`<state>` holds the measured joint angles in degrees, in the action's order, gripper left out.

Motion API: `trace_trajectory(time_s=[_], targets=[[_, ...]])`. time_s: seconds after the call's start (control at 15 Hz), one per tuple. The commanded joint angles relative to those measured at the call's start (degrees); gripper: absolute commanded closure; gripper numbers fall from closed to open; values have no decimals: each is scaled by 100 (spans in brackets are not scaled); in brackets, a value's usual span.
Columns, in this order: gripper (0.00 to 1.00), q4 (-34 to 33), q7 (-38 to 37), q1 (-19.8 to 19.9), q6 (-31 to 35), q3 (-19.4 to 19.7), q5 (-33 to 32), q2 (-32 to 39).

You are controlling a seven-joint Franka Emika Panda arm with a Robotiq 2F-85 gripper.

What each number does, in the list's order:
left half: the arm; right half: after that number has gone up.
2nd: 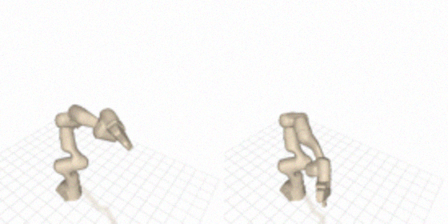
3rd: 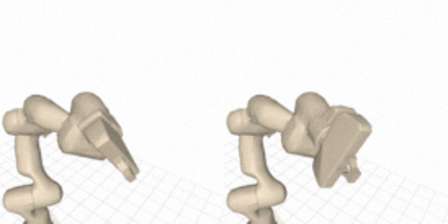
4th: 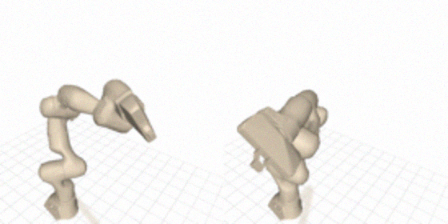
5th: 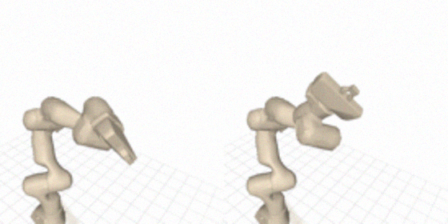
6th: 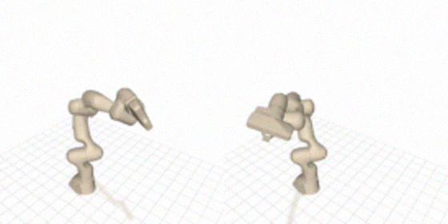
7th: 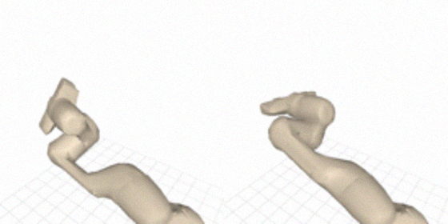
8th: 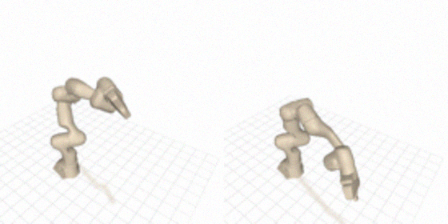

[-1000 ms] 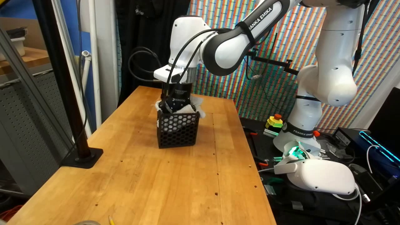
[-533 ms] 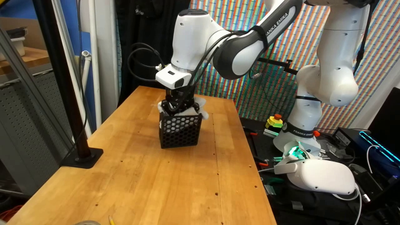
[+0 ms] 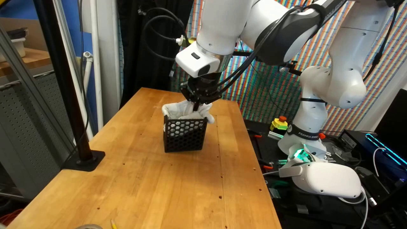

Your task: Place the towel in the basket

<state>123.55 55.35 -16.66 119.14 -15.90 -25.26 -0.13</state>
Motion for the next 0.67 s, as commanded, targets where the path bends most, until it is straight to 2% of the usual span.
trace_trajectory(time_s=[0.0,0.27,0.6], targets=[[95,236,-366,5,-494,-35,-81,-681],[95,424,-480,53,-644,55,-45,-1071],[94,638,-337,100,-360,237,-38,-1034]])
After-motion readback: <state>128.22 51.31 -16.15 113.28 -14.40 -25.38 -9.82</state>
